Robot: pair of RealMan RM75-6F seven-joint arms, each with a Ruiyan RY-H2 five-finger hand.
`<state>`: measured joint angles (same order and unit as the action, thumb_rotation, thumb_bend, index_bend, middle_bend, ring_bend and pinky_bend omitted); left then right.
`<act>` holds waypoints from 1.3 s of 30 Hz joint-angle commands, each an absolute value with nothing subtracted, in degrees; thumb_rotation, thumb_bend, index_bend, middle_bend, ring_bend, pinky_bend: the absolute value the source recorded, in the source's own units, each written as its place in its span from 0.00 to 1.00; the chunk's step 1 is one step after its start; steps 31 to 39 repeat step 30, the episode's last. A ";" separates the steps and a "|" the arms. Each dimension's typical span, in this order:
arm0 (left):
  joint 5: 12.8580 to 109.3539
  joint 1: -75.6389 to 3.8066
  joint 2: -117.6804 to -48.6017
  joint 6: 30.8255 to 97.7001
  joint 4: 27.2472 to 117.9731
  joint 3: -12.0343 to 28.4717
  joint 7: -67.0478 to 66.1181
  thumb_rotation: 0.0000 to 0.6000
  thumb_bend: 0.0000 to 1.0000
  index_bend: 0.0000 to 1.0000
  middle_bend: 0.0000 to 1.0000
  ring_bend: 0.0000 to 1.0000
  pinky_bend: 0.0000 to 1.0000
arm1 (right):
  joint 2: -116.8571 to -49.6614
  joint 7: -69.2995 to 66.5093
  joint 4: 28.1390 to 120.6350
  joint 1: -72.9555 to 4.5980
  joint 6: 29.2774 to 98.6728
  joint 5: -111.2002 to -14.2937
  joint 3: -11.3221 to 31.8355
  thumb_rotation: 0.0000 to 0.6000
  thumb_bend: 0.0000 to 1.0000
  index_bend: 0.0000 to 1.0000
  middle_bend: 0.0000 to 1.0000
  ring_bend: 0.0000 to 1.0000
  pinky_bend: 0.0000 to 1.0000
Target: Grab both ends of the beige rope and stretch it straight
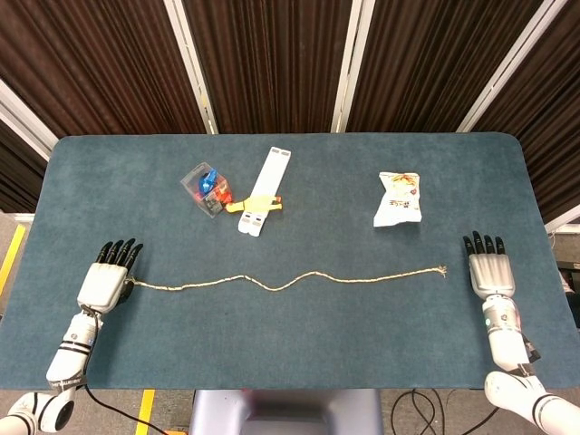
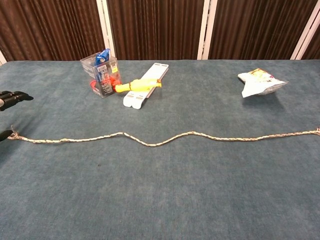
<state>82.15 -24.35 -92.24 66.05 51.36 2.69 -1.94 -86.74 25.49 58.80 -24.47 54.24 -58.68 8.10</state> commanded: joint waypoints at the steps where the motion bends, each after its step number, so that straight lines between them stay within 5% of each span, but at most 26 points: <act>1: 82.43 -23.70 -90.01 66.95 54.12 2.66 0.36 1.00 0.43 0.00 0.00 0.00 0.07 | -85.19 25.05 61.01 -23.82 55.26 -59.29 7.92 1.00 0.54 0.00 0.00 0.00 0.00; 8: 87.05 -19.87 -80.90 76.08 66.26 1.01 8.11 1.00 0.41 0.00 0.00 0.00 0.07 | -78.29 20.53 73.45 -18.85 67.16 -68.54 5.48 1.00 0.36 0.00 0.00 0.00 0.00; 15: 93.97 -10.80 -71.86 91.92 79.27 -3.47 7.66 1.00 0.42 0.00 0.00 0.00 0.06 | -70.53 12.38 84.15 -9.56 86.69 -83.51 0.31 1.00 0.35 0.00 0.00 0.00 0.00; 21: 101.27 -2.53 -71.61 104.37 80.27 -7.08 -3.42 1.00 0.41 0.00 0.00 0.00 0.06 | -68.35 9.09 84.79 -2.84 96.55 -91.36 -4.15 1.00 0.33 0.00 0.00 0.00 0.00; 39: 95.31 -0.99 -67.73 98.68 85.72 -6.29 -7.60 1.00 0.42 0.00 0.00 0.00 0.05 | -66.95 9.72 85.82 -1.49 96.19 -92.47 -3.91 1.00 0.33 0.00 0.00 0.00 0.00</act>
